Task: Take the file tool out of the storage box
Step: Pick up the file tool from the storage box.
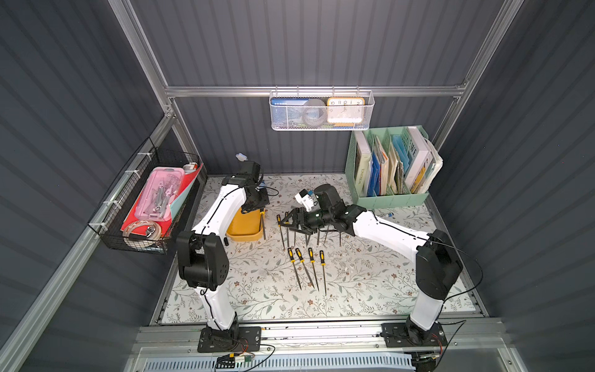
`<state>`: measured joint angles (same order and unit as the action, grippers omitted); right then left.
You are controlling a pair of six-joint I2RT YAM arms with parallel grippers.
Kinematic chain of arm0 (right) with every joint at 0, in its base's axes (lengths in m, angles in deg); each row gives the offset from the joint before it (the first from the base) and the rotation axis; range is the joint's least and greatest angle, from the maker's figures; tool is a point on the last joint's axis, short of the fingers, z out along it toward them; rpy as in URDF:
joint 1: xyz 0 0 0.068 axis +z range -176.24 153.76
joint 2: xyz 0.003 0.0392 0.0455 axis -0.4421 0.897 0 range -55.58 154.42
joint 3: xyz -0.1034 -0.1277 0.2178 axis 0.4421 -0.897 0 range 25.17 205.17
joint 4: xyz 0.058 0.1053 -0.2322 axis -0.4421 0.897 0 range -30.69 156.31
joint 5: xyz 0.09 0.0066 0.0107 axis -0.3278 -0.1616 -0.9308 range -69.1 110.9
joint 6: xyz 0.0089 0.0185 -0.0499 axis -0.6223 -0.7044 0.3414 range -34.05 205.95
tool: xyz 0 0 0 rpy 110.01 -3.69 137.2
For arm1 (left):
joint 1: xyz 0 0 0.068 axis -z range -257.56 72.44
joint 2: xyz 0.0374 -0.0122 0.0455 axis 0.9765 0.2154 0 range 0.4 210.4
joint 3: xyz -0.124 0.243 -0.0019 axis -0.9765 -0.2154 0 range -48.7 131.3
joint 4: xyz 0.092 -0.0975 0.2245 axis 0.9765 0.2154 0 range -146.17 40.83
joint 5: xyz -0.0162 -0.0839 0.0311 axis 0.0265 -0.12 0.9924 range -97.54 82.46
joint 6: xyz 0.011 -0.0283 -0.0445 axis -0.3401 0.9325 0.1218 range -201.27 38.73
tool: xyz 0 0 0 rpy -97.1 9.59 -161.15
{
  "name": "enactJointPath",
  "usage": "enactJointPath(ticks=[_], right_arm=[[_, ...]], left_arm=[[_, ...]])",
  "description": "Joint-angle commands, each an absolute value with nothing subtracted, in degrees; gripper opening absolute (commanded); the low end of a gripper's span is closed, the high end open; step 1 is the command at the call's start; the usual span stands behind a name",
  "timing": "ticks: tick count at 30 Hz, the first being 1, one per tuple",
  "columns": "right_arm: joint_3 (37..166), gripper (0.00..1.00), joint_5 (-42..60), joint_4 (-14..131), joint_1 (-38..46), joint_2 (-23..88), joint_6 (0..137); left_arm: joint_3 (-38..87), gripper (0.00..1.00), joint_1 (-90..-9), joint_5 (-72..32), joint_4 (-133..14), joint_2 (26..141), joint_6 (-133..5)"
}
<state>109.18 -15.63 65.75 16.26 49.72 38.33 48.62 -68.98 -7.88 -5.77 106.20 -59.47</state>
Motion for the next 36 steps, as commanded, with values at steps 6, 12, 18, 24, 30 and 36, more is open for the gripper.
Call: enactJointPath(ticks=[6, 12, 18, 24, 30, 36], right_arm=[[116.4, 0.64, -17.3, 63.7, 18.2, 55.9, 36.6], [118.1, 0.63, -17.9, 62.0, 18.8, 57.6, 35.3], [120.8, 0.61, -17.2, 62.2, 19.3, 60.2, 35.6], [125.1, 0.59, -16.5, 63.2, 20.0, 65.9, 35.6], [130.5, 0.5, -16.2, 62.9, 21.2, 71.1, 34.4], [133.7, 0.25, -16.4, 62.2, 21.6, 74.2, 32.6]], left_arm=[[49.3, 0.0, -69.3, -9.1, -4.7, 104.2, -59.9], [49.5, 0.0, -69.3, -9.3, -4.8, 104.4, -60.0], [50.1, 0.0, -69.3, -9.4, -4.5, 104.4, -59.9], [50.3, 0.0, -69.3, -9.8, -4.5, 104.1, -59.7], [52.7, 0.0, -69.3, -9.6, -3.3, 104.7, -60.0], [53.0, 0.0, -69.3, -9.7, -3.1, 104.8, -59.9]])
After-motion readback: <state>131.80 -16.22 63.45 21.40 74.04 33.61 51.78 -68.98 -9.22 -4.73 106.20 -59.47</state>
